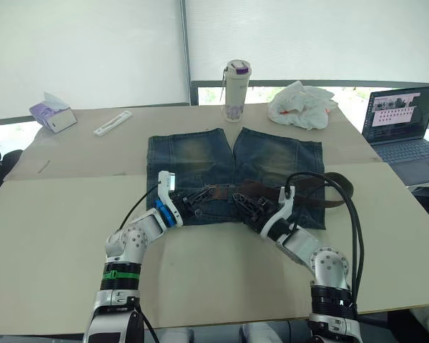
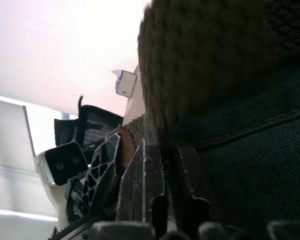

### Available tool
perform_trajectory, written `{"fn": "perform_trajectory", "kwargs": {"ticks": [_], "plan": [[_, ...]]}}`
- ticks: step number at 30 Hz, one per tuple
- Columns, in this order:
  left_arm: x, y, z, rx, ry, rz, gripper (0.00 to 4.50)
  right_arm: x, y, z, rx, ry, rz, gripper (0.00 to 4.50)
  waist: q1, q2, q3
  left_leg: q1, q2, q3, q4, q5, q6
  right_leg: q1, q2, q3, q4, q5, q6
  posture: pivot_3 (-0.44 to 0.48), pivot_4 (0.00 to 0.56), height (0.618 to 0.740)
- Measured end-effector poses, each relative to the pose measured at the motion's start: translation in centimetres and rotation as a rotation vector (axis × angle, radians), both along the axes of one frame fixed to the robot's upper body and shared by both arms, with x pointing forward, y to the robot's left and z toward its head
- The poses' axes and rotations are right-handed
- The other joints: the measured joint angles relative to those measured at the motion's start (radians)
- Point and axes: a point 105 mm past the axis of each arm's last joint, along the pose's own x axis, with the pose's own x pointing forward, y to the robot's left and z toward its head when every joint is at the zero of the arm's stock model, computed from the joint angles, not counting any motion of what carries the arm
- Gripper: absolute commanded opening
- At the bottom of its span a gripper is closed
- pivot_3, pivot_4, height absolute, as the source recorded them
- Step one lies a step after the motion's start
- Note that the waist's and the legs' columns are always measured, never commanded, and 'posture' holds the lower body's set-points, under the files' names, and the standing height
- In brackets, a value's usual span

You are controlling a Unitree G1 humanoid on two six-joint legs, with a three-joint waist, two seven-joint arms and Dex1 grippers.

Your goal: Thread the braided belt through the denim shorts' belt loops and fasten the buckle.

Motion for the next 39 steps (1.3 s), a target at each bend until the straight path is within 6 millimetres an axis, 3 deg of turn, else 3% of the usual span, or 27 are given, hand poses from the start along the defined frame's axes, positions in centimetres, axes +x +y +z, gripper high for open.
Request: {"fn": "perform_trajectory", "kwargs": {"ticks": [3,6,10,14,18,23,27,34,35,39], "plan": [[0.1,0.0,-0.1,0.014,0.001,0.01,0.0,-1.4,-1.5,-0.6,-0.207,-0.088,0.051,2.76,0.006,0.0,0.0,-0.002,-0.001,0.001,0.001,0.0,0.0,0.0,-0.001,-0.001,-0.001,0.0,0.0,0.0,0.15,0.74],[0.3,1.1,-0.3,0.05,-0.008,0.039,0.0,-2.1,-5.9,-1.0,-0.526,-0.193,0.011,3.81,0.011,0.0,0.0,-0.003,-0.002,0.004,0.002,0.0,0.0,0.0,-0.001,0.0,-0.003,-0.002,0.004,0.0,0.15,0.74],[0.3,1.8,-0.1,0.071,-0.02,0.053,0.0,-2.0,-10.0,2.0,-0.698,-0.323,-0.093,3.81,0.003,0.0,0.0,-0.002,-0.001,0.003,0.001,0.0,0.0,0.0,0.001,0.0,-0.002,-0.004,0.007,0.0,0.15,0.74],[0.4,3.0,0.1,0.124,-0.038,0.066,0.0,-3.4,-14.4,0.8,-0.996,-0.278,-0.071,3.81,0.008,0.0,0.0,-0.002,-0.001,0.004,0.001,0.0,0.0,0.001,0.001,0.0,-0.002,-0.004,0.007,0.0,0.15,0.74],[0.3,2.9,0.1,0.126,-0.046,0.051,0.0,-2.8,-15.7,-1.3,-1.016,-0.184,-0.086,3.81,0.002,-0.001,0.0,-0.001,-0.001,0.004,0.001,0.0,0.0,0.001,0.001,0.002,-0.002,-0.004,0.007,0.0,0.15,0.74],[0.4,2.7,0.2,0.128,-0.06,0.045,0.0,-1.0,-15.1,-0.9,-0.993,-0.196,-0.082,3.81,0.006,0.0,0.0,-0.002,-0.001,0.004,0.001,0.0,0.0,0.001,0.001,0.001,-0.002,0.001,0.0,0.0,0.15,0.74],[0.5,2.4,0.0,0.136,-0.056,0.039,0.0,-0.4,-14.6,-1.7,-1.016,-0.161,-0.03,2.68,0.012,0.0,0.0,-0.002,-0.001,0.004,0.002,0.0,0.0,0.001,0.0,0.001,-0.002,0.001,-0.001,0.0,0.15,0.74],[0.6,2.2,0.1,0.147,-0.072,0.044,0.0,0.5,-15.7,-1.9,-1.122,-0.166,-0.059,0.19,0.024,-0.001,-0.001,-0.001,-0.001,0.004,0.003,0.0,0.0,0.002,0.0,0.001,-0.002,0.001,-0.001,0.0,0.15,0.74],[0.6,2.2,0.1,0.148,-0.072,0.044,0.0,0.6,-15.9,-1.9,-1.123,-0.166,-0.07,0.01,0.025,-0.001,-0.001,-0.001,-0.001,0.004,0.003,0.0,0.0,0.002,0.0,0.001,-0.002,0.001,-0.001,0.0,0.15,0.74],[0.5,2.1,-0.1,0.149,-0.069,0.04,0.0,0.4,-17.1,-2.3,-1.171,-0.165,-0.098,0.01,0.032,-0.002,-0.001,0.0,-0.002,0.004,0.003,0.0,0.0,0.004,-0.001,0.0,-0.002,0.001,-0.001,0.0,0.15,0.74]]}}
